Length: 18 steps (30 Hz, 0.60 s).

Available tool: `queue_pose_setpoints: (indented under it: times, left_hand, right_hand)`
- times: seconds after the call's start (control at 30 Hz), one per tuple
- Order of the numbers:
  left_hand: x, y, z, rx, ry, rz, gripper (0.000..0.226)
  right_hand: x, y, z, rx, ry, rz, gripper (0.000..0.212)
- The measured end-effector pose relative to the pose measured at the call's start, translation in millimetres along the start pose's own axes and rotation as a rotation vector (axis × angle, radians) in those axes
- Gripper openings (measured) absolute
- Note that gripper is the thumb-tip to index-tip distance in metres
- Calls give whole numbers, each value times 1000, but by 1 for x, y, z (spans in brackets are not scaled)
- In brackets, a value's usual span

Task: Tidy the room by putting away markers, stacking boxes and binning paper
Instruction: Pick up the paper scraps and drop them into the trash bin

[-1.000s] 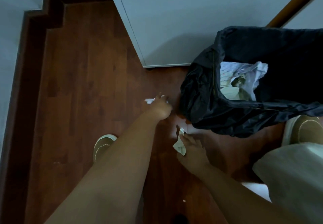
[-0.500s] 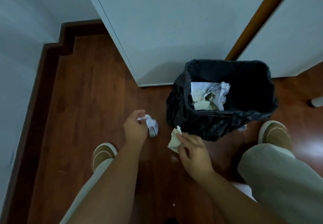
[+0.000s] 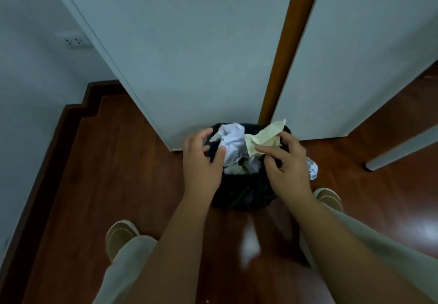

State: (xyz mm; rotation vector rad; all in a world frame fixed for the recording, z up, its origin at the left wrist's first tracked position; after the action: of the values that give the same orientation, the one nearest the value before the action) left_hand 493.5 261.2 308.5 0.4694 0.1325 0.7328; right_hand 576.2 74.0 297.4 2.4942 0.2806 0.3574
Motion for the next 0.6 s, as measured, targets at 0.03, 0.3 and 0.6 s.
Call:
queue_pose_setpoints:
  times: [0.03,0.3,0.6]
  left_hand:
    - [-5,-9,-10,85,38,-28,39]
    - [-38,-44,-70,-47,504,-132,64]
    - [-15,-27,-84,23,505,-40,80]
  right_hand:
    - [0,5,14,2,-66,3,26]
    - [9,6,77,263,-554,-78,39]
    - [10,-58,90,292,-544,-418,54]
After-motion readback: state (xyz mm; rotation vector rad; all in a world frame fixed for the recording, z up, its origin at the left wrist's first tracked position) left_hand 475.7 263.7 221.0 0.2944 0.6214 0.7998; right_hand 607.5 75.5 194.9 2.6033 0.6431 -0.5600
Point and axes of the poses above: each hand's wrist, its own x-axis towards the middle knuckle, its own y-axis out of the back of the hand, z = x × y, the point moved 6 cm from there along x, towards the middle knuckle, and after that the axes turned 1 degree about y, right-handed, at the moved point
